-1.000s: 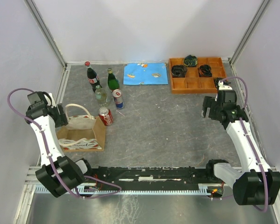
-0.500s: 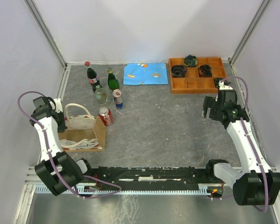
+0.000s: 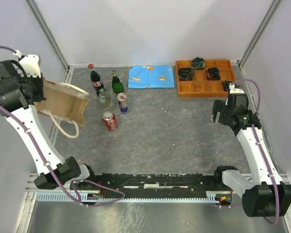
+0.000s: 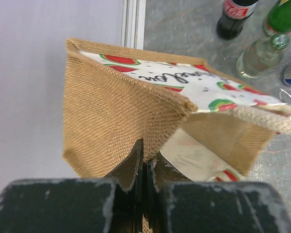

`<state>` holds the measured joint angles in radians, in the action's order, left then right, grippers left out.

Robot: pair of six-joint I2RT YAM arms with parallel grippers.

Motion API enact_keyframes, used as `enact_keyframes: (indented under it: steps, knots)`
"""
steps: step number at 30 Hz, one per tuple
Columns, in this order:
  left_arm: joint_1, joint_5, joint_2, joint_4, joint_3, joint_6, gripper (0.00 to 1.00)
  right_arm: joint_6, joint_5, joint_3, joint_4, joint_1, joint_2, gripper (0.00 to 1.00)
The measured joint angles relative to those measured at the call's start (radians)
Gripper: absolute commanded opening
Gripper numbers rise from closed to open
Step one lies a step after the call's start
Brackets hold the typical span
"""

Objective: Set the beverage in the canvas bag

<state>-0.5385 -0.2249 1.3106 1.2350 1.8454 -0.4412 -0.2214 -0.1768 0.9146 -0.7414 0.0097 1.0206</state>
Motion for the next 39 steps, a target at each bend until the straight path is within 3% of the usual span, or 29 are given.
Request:
enact_keyframes:
  steps: [4, 8, 12, 17, 25, 33, 39]
  knots:
    - [-0.001, -0.078, 0.061, 0.117, 0.241, -0.039, 0.03, -0.008, 0.000, 0.000, -0.005, 0.000, -0.028, 0.99]
    - [-0.001, -0.202, 0.116, 0.187, 0.376, -0.038, 0.03, -0.018, 0.001, 0.000, -0.005, 0.000, -0.046, 0.99]
    - [0.004, -0.330, 0.159, 0.180, 0.452, 0.018, 0.03, -0.025, 0.003, -0.001, -0.005, 0.000, -0.051, 0.99]
    - [0.073, -0.424, 0.166, 0.058, 0.454, 0.173, 0.03, -0.029, 0.004, -0.010, -0.005, 0.000, -0.065, 0.99]
    - [0.563, -0.331, 0.215, -0.165, 0.438, 0.358, 0.03, -0.039, 0.004, -0.015, -0.008, 0.000, -0.071, 0.99]
    - [0.966, -0.145, 0.374, -0.287, 0.419, 0.453, 0.03, -0.034, -0.008, 0.024, -0.059, 0.000, -0.077, 0.99]
    - [1.152, -0.064, 0.467, -0.296, 0.346, 0.447, 0.03, -0.032, -0.027, 0.150, -0.116, 0.000, -0.076, 0.99]
